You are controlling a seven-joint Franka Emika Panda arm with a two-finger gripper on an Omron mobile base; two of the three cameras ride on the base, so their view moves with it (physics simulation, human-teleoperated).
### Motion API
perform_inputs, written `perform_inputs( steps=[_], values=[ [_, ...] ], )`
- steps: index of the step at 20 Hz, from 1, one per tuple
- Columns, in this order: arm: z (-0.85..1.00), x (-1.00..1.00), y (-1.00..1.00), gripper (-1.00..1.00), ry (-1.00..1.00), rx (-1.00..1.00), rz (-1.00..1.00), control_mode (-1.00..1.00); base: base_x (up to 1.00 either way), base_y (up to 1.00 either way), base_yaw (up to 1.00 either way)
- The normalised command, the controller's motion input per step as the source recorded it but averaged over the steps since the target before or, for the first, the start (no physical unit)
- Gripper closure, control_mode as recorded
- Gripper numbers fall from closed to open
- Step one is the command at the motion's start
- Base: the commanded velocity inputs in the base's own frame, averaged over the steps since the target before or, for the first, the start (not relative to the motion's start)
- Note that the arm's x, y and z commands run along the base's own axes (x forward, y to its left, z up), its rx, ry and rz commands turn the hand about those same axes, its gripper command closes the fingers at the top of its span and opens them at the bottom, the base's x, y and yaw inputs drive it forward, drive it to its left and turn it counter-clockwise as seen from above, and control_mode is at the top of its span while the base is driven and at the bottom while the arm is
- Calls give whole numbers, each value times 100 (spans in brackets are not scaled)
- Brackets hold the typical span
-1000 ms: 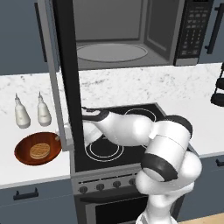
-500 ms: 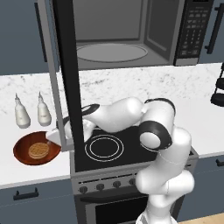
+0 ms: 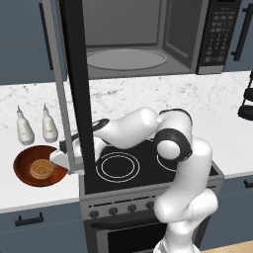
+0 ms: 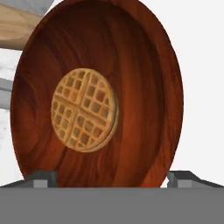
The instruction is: Open the microwave, place the bowl with waffle inside the microwave, then close the microwave door and turn it on.
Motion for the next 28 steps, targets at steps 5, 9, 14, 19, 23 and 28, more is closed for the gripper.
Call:
perform_inputs(
  steps=[5,9,14,19,23,28],
  values=[
    [0,0,-12,-100,0,0,0,-100,0,0,0],
    [-26,28,3,-100,2,-2,0,-100,0,0,0],
    [-32,34,26,-100,2,-2,0,-100,0,0,0],
    [-25,11,41,100,2,-1,0,-100,0,0,0],
    [-2,-3,0,100,3,-1,0,-100,0,0,0],
    [53,-35,-51,100,0,1,0,-100,0,0,0]
  ],
)
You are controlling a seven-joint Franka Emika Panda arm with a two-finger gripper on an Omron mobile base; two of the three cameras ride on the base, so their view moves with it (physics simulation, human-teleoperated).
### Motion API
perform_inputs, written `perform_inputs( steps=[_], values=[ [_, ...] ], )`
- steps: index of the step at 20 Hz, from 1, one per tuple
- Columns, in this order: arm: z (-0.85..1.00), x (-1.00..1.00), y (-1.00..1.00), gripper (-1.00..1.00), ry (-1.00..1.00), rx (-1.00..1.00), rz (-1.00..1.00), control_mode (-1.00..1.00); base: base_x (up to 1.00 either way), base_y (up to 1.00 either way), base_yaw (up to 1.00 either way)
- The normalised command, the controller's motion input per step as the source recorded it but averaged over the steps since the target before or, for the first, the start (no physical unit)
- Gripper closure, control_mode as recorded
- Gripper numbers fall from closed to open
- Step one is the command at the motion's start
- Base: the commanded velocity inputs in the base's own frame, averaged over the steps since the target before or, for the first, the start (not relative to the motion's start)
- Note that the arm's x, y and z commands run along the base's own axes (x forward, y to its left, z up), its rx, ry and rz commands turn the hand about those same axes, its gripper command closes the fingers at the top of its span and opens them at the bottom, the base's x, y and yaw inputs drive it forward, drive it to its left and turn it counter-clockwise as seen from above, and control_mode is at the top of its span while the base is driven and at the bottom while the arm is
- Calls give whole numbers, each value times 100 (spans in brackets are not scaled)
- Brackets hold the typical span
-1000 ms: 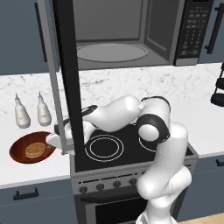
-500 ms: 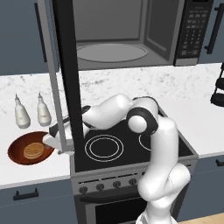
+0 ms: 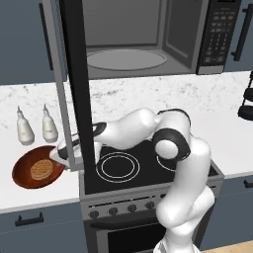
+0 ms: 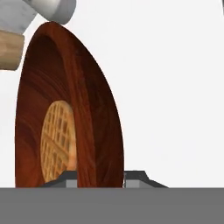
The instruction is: Open the microwave, place the bowl with waffle inside the microwave, then close the microwave door and turn it on.
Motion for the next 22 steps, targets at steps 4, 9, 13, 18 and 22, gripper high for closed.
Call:
perform_inputs(
  steps=[4,9,13,18,22],
  values=[
    [92,-28,-79,100,0,3,0,-100,0,0,0],
    [100,-33,-99,100,0,8,0,-100,0,0,0],
    [100,-20,-100,100,0,14,-3,-100,0,0,0],
    [100,-30,-100,100,-1,11,-6,-100,0,0,0],
    [100,-33,-100,100,-2,2,-5,-100,0,0,0]
  ],
)
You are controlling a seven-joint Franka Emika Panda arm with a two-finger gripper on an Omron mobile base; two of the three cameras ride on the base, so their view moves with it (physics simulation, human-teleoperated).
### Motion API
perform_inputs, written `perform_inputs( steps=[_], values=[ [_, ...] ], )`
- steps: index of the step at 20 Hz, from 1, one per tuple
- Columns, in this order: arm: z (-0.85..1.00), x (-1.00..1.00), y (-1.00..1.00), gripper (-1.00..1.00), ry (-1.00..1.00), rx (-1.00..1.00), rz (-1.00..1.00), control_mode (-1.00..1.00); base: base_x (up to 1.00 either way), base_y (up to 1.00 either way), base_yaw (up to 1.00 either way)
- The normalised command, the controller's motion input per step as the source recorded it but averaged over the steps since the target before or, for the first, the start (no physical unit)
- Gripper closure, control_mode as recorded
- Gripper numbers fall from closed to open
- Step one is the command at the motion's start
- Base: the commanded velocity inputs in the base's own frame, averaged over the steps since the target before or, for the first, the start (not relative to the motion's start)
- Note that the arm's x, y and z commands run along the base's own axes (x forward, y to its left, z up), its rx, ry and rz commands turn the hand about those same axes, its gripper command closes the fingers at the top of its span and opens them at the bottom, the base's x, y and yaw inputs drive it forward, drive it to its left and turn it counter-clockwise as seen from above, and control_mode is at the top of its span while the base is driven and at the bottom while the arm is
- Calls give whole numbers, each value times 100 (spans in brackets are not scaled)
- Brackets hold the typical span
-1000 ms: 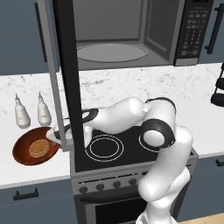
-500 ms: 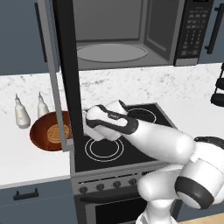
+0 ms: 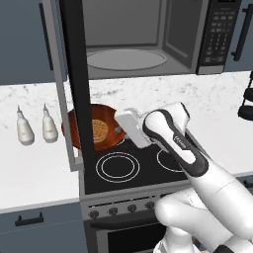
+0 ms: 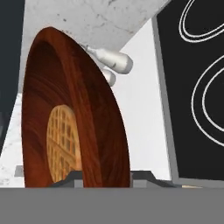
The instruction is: Open the microwave, place the bowl with waffle inside the microwave, then close the microwave door and turn it on.
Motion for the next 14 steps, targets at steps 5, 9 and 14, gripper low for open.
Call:
perform_inputs(
  steps=[5,9,14],
  values=[
    [100,-23,-97,100,-10,0,-5,-100,0,0,0],
    [100,-14,-71,100,-25,0,-11,-100,0,0,0],
    [100,25,-58,100,-9,2,-20,-100,0,0,0]
  ],
)
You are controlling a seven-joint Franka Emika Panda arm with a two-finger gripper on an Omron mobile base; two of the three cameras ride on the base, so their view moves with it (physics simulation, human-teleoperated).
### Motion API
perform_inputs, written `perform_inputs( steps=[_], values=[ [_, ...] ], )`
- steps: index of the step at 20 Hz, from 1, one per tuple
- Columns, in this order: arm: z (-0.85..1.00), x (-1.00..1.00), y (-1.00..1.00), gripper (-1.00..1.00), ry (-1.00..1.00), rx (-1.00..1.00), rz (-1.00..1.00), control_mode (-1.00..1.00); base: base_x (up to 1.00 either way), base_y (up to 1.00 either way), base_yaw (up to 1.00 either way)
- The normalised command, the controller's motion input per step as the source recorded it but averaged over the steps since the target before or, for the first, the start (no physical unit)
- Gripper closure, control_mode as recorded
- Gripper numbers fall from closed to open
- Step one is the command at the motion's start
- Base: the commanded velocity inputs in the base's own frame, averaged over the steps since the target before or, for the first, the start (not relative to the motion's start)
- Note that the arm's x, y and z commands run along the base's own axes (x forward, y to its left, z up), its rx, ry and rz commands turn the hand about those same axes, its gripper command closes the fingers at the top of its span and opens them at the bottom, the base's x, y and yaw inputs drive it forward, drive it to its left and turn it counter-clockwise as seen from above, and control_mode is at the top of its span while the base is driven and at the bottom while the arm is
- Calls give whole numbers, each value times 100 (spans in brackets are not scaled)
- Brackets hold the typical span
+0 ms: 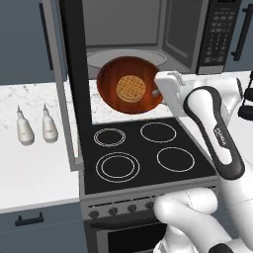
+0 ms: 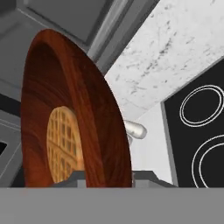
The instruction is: Open the microwave, place the bowl with waffle inside the microwave, then close the microwave door and turn it on.
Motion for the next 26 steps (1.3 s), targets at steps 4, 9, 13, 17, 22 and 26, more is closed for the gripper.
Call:
perform_inputs(
  steps=[4,9,13,17,22,26],
  values=[
    [100,80,-53,100,-1,4,-27,-100,0,0,0],
    [85,97,-31,100,9,5,-31,-100,0,0,0],
    [4,100,0,100,44,0,-23,-100,0,0,0],
    [0,97,0,100,35,0,-22,-100,0,0,0],
    [-25,88,12,100,11,0,-20,-100,0,0,0],
    [-45,31,13,-100,-2,0,-7,-100,0,0,0]
  ],
)
